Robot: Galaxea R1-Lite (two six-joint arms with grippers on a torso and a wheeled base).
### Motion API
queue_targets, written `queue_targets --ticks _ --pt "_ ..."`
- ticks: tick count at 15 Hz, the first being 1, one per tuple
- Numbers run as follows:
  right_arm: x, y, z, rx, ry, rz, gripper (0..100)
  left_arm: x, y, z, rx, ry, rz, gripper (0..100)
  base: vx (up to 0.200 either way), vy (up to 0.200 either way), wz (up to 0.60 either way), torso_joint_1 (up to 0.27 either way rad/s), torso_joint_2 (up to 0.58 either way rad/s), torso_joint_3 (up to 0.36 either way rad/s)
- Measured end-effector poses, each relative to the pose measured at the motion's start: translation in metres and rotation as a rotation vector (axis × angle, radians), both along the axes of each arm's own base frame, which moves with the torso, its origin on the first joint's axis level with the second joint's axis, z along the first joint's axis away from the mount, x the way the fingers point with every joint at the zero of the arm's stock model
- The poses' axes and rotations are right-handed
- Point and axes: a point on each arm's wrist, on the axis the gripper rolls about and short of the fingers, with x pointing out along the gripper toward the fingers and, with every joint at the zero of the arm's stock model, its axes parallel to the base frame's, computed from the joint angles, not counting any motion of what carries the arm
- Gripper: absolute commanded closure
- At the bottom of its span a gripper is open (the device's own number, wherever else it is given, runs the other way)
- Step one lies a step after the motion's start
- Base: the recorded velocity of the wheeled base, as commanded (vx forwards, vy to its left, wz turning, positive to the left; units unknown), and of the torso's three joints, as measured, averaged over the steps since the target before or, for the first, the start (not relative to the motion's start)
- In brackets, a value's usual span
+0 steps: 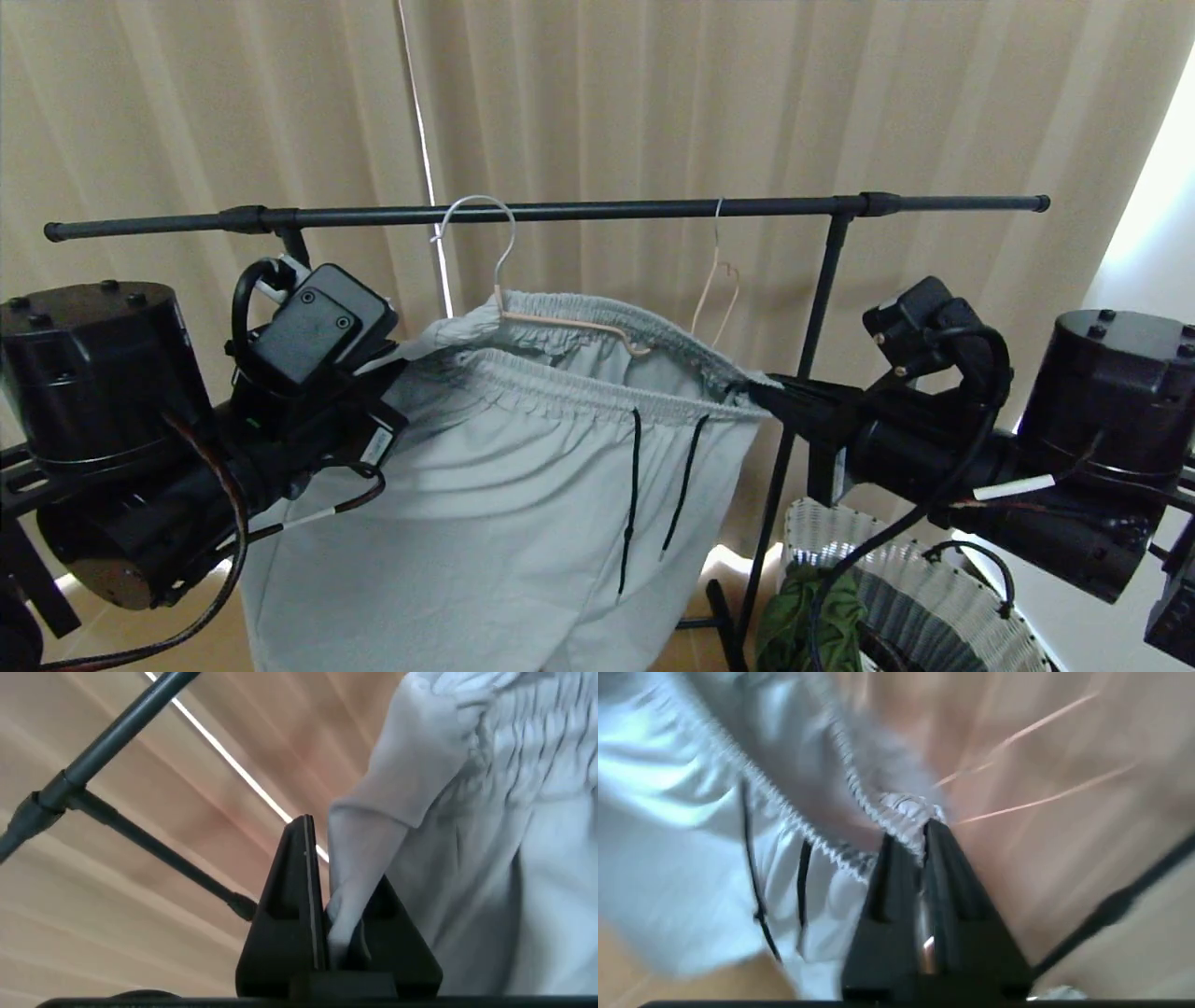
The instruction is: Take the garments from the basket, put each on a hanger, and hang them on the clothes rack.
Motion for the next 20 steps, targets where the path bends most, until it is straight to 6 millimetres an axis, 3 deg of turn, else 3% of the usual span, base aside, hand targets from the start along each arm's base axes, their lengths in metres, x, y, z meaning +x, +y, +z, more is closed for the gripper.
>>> queue_targets --ticks 5,12,20 --pt "-0.013 0.004 -0.008 -0.025 0.019 0.066 0 -0.001 -0.012 0.0 -0.074 0.018 -0.045 100 0.0 0.0 0.0 0.0 0.0 0.0" --pt "0.016 0.01 0.026 -0.126 -0.202 0.065 0 -0.007 -0.02 -0.003 -0.074 0.016 -0.197 100 0.0 0.0 0.0 0.0 0.0 0.0" --pt "0.04 0.029 0.02 -0.233 -0.248 0.089 0 -0.023 -0.038 -0.004 -0.05 -0.008 -0.322 100 0.0 0.0 0.0 0.0 0.0 0.0"
